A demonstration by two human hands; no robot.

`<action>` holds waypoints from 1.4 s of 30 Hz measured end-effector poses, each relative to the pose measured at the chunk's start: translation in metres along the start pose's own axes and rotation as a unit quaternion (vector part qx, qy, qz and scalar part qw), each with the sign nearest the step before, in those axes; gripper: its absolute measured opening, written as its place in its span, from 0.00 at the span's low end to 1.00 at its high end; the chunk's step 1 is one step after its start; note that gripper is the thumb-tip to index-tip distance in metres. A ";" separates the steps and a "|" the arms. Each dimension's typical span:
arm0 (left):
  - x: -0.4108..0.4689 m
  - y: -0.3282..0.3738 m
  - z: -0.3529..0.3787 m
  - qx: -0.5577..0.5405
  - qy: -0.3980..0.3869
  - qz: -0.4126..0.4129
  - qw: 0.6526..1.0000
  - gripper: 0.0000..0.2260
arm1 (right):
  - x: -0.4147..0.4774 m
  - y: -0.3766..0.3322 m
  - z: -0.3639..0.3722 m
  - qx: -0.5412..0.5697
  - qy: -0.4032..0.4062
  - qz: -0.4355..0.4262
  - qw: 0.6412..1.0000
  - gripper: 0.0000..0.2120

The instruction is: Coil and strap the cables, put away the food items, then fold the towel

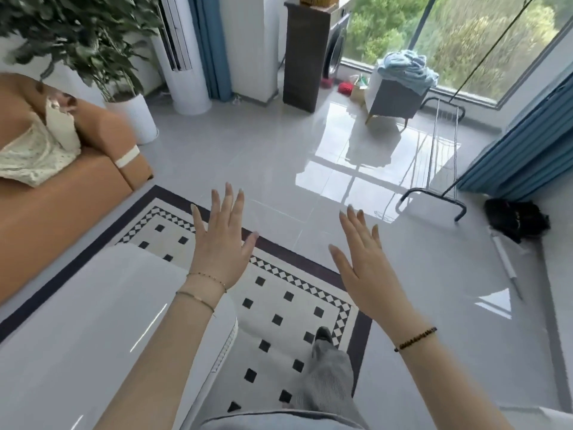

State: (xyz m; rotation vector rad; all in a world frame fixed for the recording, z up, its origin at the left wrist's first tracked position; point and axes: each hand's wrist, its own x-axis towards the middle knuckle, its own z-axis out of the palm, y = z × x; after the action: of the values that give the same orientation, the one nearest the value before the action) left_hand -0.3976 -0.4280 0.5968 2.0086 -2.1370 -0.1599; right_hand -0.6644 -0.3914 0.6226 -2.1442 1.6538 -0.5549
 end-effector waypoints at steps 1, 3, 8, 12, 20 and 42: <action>0.022 0.003 0.002 0.003 0.012 -0.017 1.000 0.33 | 0.027 0.015 -0.004 -0.004 -0.010 -0.014 1.000 0.30; 0.060 0.005 0.005 0.024 0.042 -0.069 0.996 0.31 | 0.085 0.040 -0.013 -0.001 -0.047 -0.044 0.998 0.30; 0.106 0.004 0.001 0.058 0.058 -0.146 0.986 0.29 | 0.190 0.063 -0.028 -0.006 -0.097 -0.136 0.986 0.29; 0.124 0.004 -0.003 0.056 0.068 -0.190 0.978 0.29 | 0.258 0.063 -0.019 0.002 -0.137 -0.195 0.971 0.29; 0.159 -0.069 -0.002 0.058 0.094 -0.334 0.936 0.30 | 0.396 0.004 0.045 0.024 -0.205 -0.307 0.929 0.29; 0.364 -0.359 -0.048 0.087 0.115 -0.520 0.842 0.35 | 0.747 -0.226 0.221 0.055 -0.279 -0.444 0.850 0.30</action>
State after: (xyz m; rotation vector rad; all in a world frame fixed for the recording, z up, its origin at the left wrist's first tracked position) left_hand -0.0565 -0.8125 0.5926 2.8815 -0.7412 0.1260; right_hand -0.1910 -1.0495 0.6112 -2.5577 0.2639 -0.1895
